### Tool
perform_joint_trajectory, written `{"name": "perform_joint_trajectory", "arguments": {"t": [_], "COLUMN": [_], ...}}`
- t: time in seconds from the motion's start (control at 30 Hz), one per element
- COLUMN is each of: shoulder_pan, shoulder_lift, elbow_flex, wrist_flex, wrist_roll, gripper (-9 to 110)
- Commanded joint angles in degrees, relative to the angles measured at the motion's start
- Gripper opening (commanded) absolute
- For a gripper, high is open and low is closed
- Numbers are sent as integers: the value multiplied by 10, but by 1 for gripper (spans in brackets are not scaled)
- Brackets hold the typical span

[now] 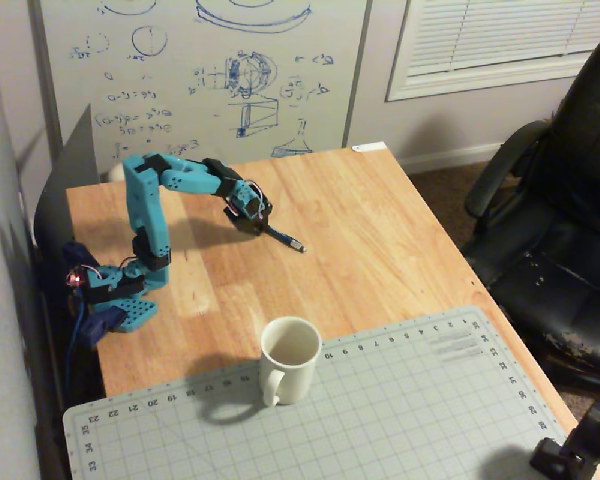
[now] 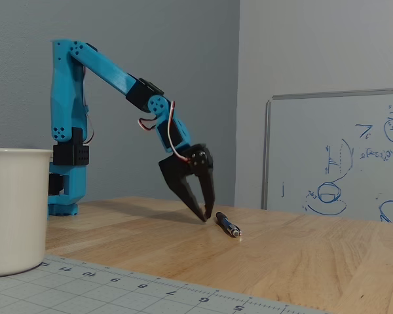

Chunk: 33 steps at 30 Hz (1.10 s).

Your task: Touch the pen.

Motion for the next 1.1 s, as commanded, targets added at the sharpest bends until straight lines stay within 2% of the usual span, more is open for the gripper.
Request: {"name": "perform_joint_trajectory", "arguments": {"t": [0.0, 0.17, 0.33, 0.73, 1.07], "shoulder_pan": [-4, -4, -6, -3, -1], "shoulder_lift": [106, 149, 107, -153, -286], "elbow_flex": [-19, -77, -156, -362, -506], "wrist_flex": [14, 117, 211, 215, 215], "wrist_roll": [-1, 4, 5, 6, 6], "gripper": [1, 1, 1, 1, 1]}}
